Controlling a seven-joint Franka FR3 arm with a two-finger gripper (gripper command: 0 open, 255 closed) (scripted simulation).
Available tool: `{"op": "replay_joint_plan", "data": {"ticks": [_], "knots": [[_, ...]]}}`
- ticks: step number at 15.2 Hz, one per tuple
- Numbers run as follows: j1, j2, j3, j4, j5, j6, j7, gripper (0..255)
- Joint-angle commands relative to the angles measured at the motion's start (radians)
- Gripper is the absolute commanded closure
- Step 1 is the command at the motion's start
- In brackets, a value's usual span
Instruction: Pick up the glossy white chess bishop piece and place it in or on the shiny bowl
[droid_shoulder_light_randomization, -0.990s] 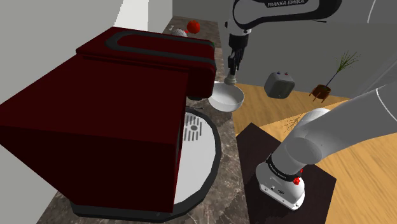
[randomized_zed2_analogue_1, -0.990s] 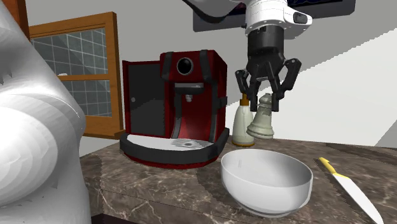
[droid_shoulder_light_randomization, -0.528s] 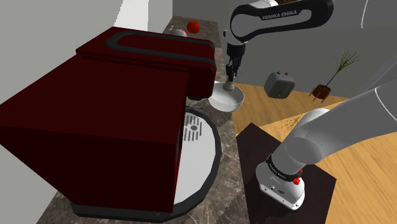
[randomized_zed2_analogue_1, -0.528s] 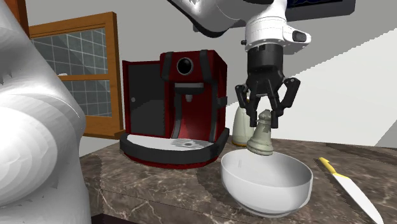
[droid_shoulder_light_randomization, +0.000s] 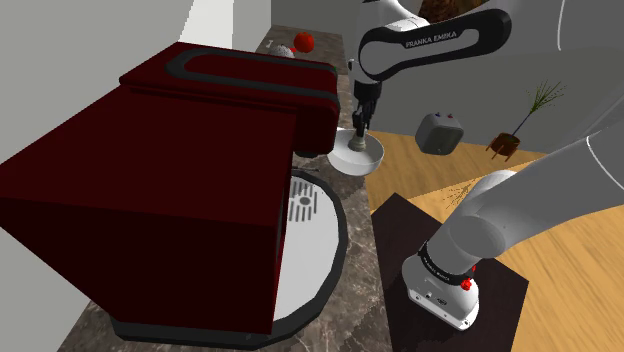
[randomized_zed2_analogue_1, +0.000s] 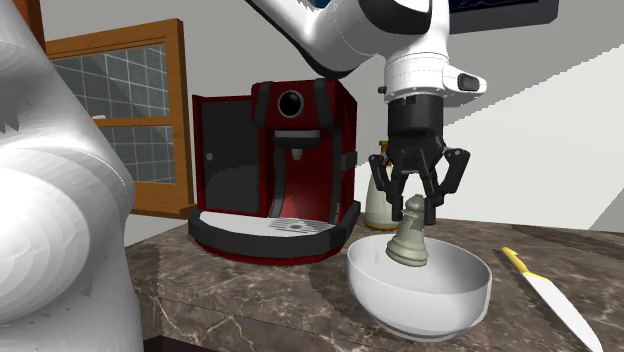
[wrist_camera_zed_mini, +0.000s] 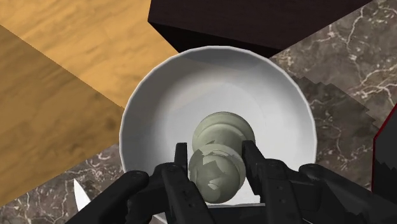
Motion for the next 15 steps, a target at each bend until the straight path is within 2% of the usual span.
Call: {"op": "replay_joint_plan", "data": {"ticks": [1,5,6,11,15], "knots": [[0.000,0.001,0.000,-0.001,0.000,0.003,0.001,255],[0.000,0.001,0.000,-0.001,0.000,0.003,0.001,255],[0.000,0.001,0.000,-0.001,0.000,0.003,0.001,0],[0.000,0.001,0.000,-0.001,0.000,0.003,0.001,0],[0.009,-0.012,0.015,0.114,0.014,-0.127,-0.004,0]]}}
